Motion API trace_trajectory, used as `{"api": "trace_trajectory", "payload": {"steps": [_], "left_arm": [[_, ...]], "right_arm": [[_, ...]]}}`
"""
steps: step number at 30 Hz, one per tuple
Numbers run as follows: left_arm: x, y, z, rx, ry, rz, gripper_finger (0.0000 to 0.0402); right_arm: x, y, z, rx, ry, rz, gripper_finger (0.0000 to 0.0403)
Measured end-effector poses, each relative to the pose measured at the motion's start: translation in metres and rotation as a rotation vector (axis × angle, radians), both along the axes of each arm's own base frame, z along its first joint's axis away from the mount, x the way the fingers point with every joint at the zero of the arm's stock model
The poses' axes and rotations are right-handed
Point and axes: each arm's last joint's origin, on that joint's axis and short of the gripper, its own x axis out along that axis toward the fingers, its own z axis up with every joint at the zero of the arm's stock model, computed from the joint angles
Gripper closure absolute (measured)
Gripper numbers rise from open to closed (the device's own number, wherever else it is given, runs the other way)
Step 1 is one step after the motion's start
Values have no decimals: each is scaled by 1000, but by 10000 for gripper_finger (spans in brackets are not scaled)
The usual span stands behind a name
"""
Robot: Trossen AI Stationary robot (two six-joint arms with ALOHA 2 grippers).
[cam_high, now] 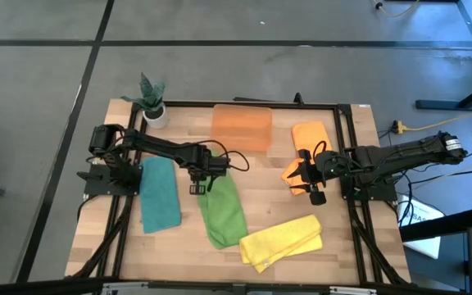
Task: Roll microfiber towels into tight, uniform cylinder then place into a basket
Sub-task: Roll the green microfiber cloth
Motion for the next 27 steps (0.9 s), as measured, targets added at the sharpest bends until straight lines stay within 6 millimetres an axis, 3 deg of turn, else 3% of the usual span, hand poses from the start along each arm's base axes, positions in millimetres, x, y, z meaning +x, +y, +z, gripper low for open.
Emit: {"api": "trace_trajectory", "payload": {"steps": [8,12,17,27], "left_arm": [[1,0,1,-1,-21,65,338],[8,-11,11,-12,-71,69,341],[16,-37,18,-115,-141,88,337],[22,-113,23,-293,-324,-118,340]], "right_arm": [[0,0,0,0,0,0,237],[0,0,0,0,0,0,237],[0,0,0,0,0,0,237],[0,0,0,0,-1,0,237]]}}
